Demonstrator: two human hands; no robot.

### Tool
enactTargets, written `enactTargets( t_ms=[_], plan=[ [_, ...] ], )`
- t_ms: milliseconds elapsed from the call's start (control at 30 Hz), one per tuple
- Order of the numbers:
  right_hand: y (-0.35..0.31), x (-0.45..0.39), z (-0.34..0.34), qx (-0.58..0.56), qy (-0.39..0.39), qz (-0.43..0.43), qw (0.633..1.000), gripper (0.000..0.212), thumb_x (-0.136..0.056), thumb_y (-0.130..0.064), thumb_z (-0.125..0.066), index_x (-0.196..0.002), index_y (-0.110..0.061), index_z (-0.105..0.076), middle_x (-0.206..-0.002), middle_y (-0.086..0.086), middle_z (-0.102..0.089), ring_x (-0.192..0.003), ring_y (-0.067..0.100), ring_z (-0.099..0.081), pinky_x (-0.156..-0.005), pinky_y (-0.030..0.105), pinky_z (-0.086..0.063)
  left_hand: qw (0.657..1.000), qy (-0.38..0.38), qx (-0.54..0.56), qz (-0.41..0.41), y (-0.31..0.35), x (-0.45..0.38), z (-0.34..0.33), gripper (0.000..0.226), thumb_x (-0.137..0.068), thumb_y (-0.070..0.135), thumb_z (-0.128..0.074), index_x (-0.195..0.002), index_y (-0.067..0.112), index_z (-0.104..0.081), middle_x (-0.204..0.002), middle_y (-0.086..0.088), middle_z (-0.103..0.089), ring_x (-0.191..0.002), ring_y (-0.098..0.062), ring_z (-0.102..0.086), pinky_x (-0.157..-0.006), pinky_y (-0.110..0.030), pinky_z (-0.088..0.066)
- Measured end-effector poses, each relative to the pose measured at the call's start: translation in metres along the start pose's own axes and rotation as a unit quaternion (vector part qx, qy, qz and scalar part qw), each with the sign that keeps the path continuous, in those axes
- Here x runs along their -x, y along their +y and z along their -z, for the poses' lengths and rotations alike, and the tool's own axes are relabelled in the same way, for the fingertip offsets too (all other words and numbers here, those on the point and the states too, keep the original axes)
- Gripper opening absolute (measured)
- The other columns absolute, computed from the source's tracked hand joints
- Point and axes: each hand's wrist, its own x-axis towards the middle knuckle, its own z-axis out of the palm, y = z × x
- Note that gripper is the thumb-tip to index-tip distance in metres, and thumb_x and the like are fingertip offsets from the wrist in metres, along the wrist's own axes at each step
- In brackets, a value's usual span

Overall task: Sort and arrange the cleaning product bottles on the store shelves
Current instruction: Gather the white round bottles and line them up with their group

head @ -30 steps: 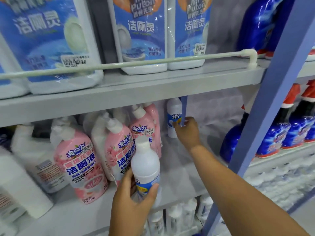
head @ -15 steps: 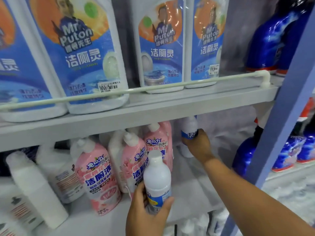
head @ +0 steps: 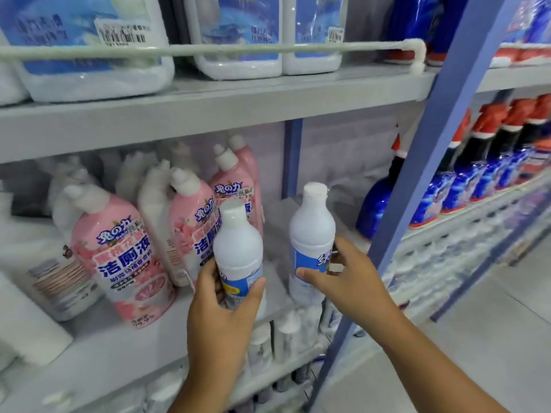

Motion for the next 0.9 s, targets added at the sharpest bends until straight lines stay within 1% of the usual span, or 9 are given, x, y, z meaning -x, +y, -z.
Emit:
enactTargets(
  t_ms=[133, 233, 300, 367, 500, 600, 667, 767, 900],
  plan=[
    [0.005, 0.003, -0.003, -0.031, -0.015, 0.034, 0.999, 0.050, -0.083, -0.025, -0.082, -0.117, -0.051, -0.055, -0.112, -0.028, -0.066, -0.106, -0.010, -0.059, -0.081, 0.005, -0.047, 1.000, 0.014, -0.012, 0.008, 0.008, 0.008, -0.008, 0.074, -0.072, 0.042, -0.088, -0.134, 0.045, -0.049, -0.119, 0.025, -0.068, -0.102, 0.005, -0.067, -0.086, -0.028, -0.054],
    [0.016, 0.003, -0.014, -0.053, -0.016, 0.065, 0.996, 0.071, -0.080, -0.025, -0.086, -0.138, -0.039, -0.048, -0.126, -0.022, -0.060, -0.113, -0.006, -0.059, -0.089, 0.011, -0.049, 0.999, 0.040, -0.035, 0.008, 0.011, 0.009, -0.016, 0.074, -0.074, 0.040, -0.089, -0.136, 0.043, -0.048, -0.122, 0.020, -0.068, -0.103, 0.002, -0.068, -0.086, -0.028, -0.056],
    [0.025, 0.001, -0.017, -0.062, -0.016, 0.062, 0.996, 0.078, -0.075, -0.031, -0.090, -0.140, -0.032, -0.046, -0.129, -0.013, -0.057, -0.112, -0.004, -0.060, -0.090, 0.018, -0.054, 0.997, 0.063, -0.046, 0.025, 0.015, 0.012, -0.018, 0.068, -0.074, 0.038, -0.090, -0.129, 0.045, -0.051, -0.118, 0.021, -0.069, -0.100, 0.003, -0.068, -0.084, -0.026, -0.056],
    [0.028, -0.001, -0.012, -0.068, -0.029, 0.054, 0.996, 0.070, -0.074, -0.032, -0.090, -0.132, -0.028, -0.051, -0.124, -0.011, -0.061, -0.104, -0.008, -0.062, -0.086, 0.018, -0.056, 0.994, 0.085, -0.053, 0.045, 0.023, 0.020, -0.014, 0.063, -0.072, 0.036, -0.091, -0.118, 0.052, -0.051, -0.111, 0.025, -0.070, -0.094, 0.007, -0.068, -0.079, -0.024, -0.055],
    [0.017, 0.017, -0.003, -0.100, -0.123, 0.066, 0.985, 0.052, -0.077, -0.022, -0.088, -0.119, -0.030, -0.059, -0.111, -0.018, -0.067, -0.092, -0.014, -0.062, -0.073, 0.009, -0.052, 0.983, 0.147, -0.071, 0.078, 0.033, 0.065, 0.015, 0.055, -0.071, 0.034, -0.091, -0.110, 0.050, -0.056, -0.096, 0.031, -0.071, -0.084, 0.007, -0.068, -0.072, -0.024, -0.054],
    [0.002, 0.048, -0.016, -0.136, -0.214, 0.087, 0.963, 0.055, -0.077, -0.020, -0.087, -0.122, -0.033, -0.060, -0.111, -0.021, -0.069, -0.093, -0.011, -0.065, -0.071, 0.008, -0.051, 0.970, 0.204, -0.073, 0.107, 0.037, 0.114, 0.051, 0.059, -0.072, 0.034, -0.091, -0.118, 0.048, -0.056, -0.097, 0.035, -0.069, -0.087, 0.008, -0.067, -0.073, -0.022, -0.054],
    [-0.017, 0.072, -0.033, -0.150, -0.274, 0.102, 0.944, 0.058, -0.076, -0.021, -0.088, -0.122, -0.040, -0.058, -0.111, -0.026, -0.068, -0.094, -0.012, -0.064, -0.071, 0.007, -0.051, 0.959, 0.246, -0.079, 0.120, 0.043, 0.146, 0.080, 0.055, -0.072, 0.034, -0.090, -0.114, 0.048, -0.057, -0.096, 0.036, -0.069, -0.088, 0.006, -0.068, -0.071, -0.019, -0.054],
    [-0.050, 0.107, -0.063, -0.165, -0.343, 0.134, 0.915, 0.059, -0.074, -0.028, -0.089, -0.118, -0.049, -0.057, -0.110, -0.034, -0.067, -0.098, -0.012, -0.064, -0.074, 0.008, -0.051, 0.940, 0.307, -0.083, 0.122, 0.052, 0.185, 0.130, 0.053, -0.072, 0.029, -0.091, -0.112, 0.044, -0.061, -0.101, 0.029, -0.072, -0.091, -0.001, -0.071, -0.077, -0.029, -0.058],
    [-0.105, 0.158, -0.110, -0.177, -0.408, 0.167, 0.880, 0.056, -0.073, -0.031, -0.089, -0.118, -0.045, -0.060, -0.109, -0.031, -0.069, -0.097, -0.007, -0.067, -0.075, 0.014, -0.055, 0.918, 0.374, -0.075, 0.106, 0.070, 0.232, 0.203, 0.051, -0.071, 0.023, -0.092, -0.111, 0.039, -0.062, -0.099, 0.023, -0.074, -0.090, -0.004, -0.073, -0.075, -0.026, -0.058]
  ],
)
